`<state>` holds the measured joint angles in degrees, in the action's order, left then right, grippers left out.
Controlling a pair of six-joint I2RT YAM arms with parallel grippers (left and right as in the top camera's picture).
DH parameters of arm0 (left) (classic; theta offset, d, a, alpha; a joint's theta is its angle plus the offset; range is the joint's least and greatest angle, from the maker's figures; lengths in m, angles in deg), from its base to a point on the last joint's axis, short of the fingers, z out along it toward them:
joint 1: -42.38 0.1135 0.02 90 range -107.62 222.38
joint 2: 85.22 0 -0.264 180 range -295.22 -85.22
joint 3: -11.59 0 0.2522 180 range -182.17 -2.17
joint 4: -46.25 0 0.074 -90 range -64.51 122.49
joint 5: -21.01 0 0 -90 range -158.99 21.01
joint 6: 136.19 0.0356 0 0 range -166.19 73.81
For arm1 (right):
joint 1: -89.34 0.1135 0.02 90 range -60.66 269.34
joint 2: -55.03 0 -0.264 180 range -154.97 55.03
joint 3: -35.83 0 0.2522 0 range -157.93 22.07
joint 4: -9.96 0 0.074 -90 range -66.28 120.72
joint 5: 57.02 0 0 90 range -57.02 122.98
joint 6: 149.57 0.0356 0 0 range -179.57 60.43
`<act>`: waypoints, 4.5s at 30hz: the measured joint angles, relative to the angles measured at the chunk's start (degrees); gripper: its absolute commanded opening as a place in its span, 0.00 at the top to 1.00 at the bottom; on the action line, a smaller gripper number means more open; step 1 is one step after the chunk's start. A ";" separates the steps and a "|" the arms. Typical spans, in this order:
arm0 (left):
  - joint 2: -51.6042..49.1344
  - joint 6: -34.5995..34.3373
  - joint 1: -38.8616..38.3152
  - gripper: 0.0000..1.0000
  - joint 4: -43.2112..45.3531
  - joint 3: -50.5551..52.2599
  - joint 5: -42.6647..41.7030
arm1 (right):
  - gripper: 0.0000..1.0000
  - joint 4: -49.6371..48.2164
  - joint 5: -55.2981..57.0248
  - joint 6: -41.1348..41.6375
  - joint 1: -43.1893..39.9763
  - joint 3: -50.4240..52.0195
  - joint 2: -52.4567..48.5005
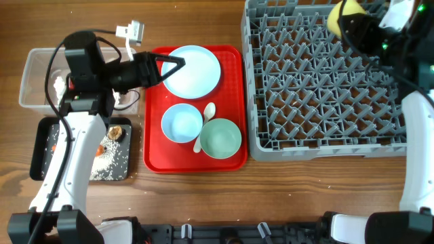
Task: Sort waste into correct bins and load items into the dishwasher rack
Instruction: 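Lower the yellow cup into the rack with the right gripper and release, then grasp the light blue bowl on the red tray with the left gripper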
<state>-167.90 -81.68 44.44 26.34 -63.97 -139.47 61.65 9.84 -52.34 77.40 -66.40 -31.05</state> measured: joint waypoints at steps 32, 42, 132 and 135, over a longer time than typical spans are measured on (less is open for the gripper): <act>0.00 11.91 0.00 0.76 -25.51 -0.15 22.36 | 0.76 28.98 18.29 -1.90 17.92 -3.41 -10.86; 0.00 11.91 0.00 0.76 -26.34 -0.15 22.67 | 0.82 31.93 18.32 -1.64 17.92 -3.34 -12.09; 0.00 12.50 0.00 0.80 -41.57 -0.15 35.10 | 0.06 37.05 6.40 -4.17 21.68 -12.50 -17.73; 0.00 12.48 -0.02 0.78 -43.30 -0.15 40.06 | 0.06 36.54 6.16 -4.55 25.16 -12.50 -17.73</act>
<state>-167.90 -69.20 44.42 -16.96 -64.13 -99.40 98.20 16.01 -56.89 102.55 -78.90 -48.78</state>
